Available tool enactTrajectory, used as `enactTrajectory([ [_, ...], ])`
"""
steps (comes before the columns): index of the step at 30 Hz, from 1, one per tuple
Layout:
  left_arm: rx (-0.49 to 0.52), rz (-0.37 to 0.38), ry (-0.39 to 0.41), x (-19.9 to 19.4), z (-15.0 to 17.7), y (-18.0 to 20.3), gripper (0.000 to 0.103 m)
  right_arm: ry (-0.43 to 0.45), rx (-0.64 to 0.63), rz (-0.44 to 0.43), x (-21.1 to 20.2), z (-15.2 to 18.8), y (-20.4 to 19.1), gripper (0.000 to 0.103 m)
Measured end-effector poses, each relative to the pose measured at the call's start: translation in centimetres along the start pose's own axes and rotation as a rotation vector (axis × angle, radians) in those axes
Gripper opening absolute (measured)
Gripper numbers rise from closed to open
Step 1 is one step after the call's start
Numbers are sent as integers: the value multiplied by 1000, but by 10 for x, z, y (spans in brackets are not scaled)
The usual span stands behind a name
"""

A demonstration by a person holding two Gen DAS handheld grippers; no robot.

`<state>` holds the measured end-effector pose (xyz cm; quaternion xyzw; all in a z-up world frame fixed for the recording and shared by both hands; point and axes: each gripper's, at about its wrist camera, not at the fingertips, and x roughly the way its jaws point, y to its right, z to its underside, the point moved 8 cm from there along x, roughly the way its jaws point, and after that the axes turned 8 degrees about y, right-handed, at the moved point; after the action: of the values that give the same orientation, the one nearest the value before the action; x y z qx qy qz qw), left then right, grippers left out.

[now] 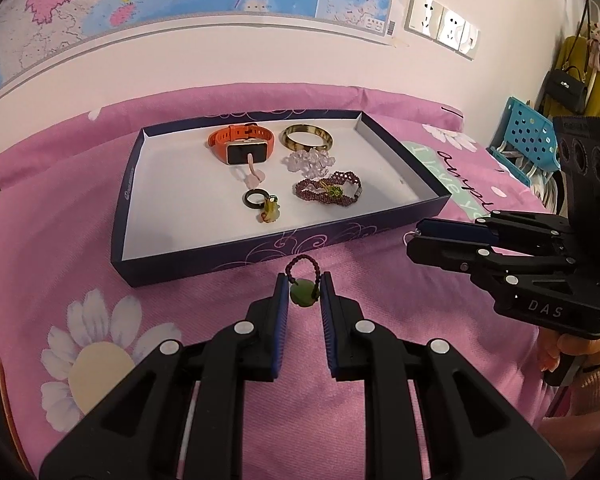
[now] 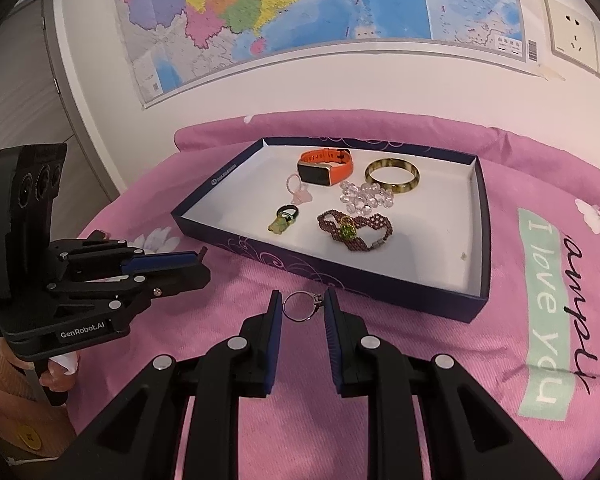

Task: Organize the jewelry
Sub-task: 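Lift and carry the pendant with the left tool toward the tray while the right tool carries the silver ring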

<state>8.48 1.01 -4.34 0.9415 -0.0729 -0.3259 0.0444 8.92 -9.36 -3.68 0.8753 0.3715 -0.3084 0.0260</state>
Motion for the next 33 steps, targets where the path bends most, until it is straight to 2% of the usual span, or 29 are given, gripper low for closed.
enactTrajectory([
  [33, 6, -8, 31, -4, -15, -1, 16, 12, -20, -16, 9, -14, -4, 19],
])
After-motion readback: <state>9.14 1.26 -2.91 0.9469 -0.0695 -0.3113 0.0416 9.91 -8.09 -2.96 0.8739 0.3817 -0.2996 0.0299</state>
